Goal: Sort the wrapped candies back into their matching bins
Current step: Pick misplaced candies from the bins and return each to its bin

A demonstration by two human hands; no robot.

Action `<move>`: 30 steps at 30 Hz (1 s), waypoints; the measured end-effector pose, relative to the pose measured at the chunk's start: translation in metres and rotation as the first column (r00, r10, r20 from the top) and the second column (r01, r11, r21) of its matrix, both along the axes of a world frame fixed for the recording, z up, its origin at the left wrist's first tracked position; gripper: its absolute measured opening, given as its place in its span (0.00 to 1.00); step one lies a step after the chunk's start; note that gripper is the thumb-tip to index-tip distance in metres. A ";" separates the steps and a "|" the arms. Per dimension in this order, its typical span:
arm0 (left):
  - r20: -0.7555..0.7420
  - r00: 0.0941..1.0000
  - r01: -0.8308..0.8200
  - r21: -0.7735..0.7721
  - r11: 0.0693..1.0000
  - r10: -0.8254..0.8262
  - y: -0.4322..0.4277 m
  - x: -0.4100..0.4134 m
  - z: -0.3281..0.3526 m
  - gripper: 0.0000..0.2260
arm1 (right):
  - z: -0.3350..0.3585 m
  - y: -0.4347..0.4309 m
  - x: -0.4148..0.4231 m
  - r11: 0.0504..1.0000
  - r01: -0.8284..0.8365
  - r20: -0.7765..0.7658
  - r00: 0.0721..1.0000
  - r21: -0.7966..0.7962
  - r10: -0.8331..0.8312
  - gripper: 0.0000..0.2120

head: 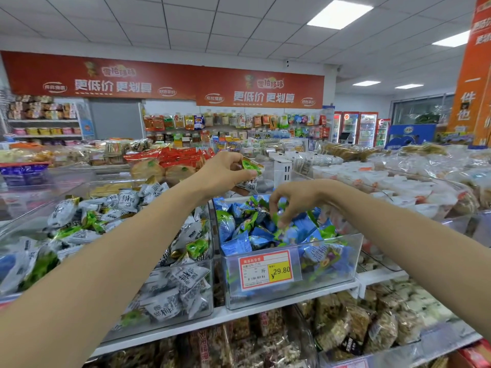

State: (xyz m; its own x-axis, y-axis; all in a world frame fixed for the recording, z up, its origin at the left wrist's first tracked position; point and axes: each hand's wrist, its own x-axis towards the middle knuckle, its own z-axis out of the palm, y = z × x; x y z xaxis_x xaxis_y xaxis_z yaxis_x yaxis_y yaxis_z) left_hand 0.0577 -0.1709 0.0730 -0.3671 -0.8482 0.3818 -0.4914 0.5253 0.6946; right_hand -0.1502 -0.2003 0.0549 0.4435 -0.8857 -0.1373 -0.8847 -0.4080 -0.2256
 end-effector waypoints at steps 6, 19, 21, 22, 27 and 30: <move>-0.051 0.999 -0.021 -0.011 1.000 0.020 -0.004 0.005 0.001 0.15 | 0.016 -0.010 -0.013 0.868 0.217 0.515 0.856 -0.447 0.051 0.09; -0.168 0.983 -0.094 -0.096 0.991 0.077 -0.004 0.013 0.005 0.17 | 0.008 0.033 0.036 0.944 -0.284 0.268 0.935 0.169 0.233 0.24; -0.150 0.982 -0.134 -0.106 0.985 0.118 0.000 0.014 0.007 0.17 | 0.003 0.030 0.045 0.952 -0.291 0.187 0.945 0.099 0.269 0.22; -0.136 0.983 -0.137 -0.115 0.984 0.122 0.001 0.015 0.007 0.18 | 0.002 0.027 0.047 0.956 -0.287 0.194 0.943 0.061 0.271 0.19; -0.108 0.987 -0.126 -0.101 0.987 0.115 0.008 0.021 0.003 0.11 | 0.000 0.011 0.037 0.976 -0.219 0.306 0.930 0.007 0.206 0.12; -0.140 0.983 -0.133 -0.071 0.989 0.122 0.010 0.026 0.001 0.09 | 0.003 0.003 0.021 0.993 -0.111 0.442 0.890 -0.026 0.111 0.11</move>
State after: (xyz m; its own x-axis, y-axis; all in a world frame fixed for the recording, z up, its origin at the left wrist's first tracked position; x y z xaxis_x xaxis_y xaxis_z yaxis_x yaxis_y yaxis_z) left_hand 0.0835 -0.1605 0.0739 -0.1980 -0.8496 0.4889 -0.4625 0.5207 0.7176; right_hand -0.1294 -0.1976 0.0577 0.5539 -0.8270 0.0962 -0.6425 -0.4981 -0.5823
